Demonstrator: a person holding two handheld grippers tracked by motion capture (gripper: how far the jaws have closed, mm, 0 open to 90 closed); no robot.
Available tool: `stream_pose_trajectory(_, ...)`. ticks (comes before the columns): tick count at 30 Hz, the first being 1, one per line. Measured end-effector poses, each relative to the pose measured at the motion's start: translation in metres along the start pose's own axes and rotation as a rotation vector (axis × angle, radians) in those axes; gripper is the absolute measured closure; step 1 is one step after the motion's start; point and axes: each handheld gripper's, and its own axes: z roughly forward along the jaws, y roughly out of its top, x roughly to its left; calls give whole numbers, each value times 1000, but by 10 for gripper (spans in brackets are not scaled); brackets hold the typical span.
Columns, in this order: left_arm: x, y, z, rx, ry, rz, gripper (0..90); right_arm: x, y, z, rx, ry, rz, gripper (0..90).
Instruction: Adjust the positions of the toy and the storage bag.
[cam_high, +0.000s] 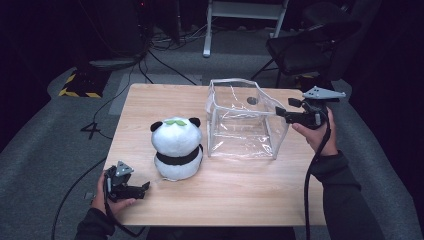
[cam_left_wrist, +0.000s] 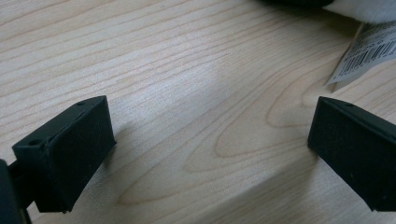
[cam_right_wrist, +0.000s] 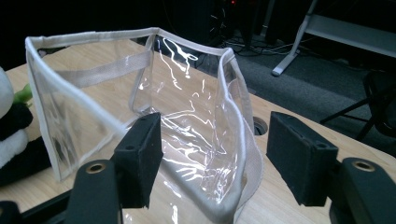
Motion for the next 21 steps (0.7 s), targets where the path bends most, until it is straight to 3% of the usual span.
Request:
stream_pose_trajectory(5, 0, 0, 0, 0, 0, 0, 5, -5, 2, 9, 60, -79, 11, 418)
stream_pose_trajectory(10, 0, 0, 0, 0, 0, -1, 5, -11, -1, 20, 143, -53, 46, 534)
stream_pose_trajectory(13, 0, 0, 0, 0, 0, 0, 5, -11, -4, 19, 123, -21, 73, 659)
stream_pose_trajectory(14, 0, 0, 0, 0, 0, 0, 5, -11, -4, 19, 123, -21, 73, 659)
stream_pose_trajectory(15, 0, 0, 0, 0, 0, 0, 5, -8, -5, 19, 122, 13, 79, 729)
stream_pose_trajectory(17, 0, 0, 0, 0, 0, 0, 5, -7, -4, 18, 126, 12, 76, 742)
stream_pose_trajectory(18, 0, 0, 0, 0, 2, -1, 5, -5, -5, 16, 123, 4, 61, 823)
stream_pose_trajectory(21, -1, 1, 1, -2, 6, -11, 5, -5, -6, 12, 112, 12, 53, 856)
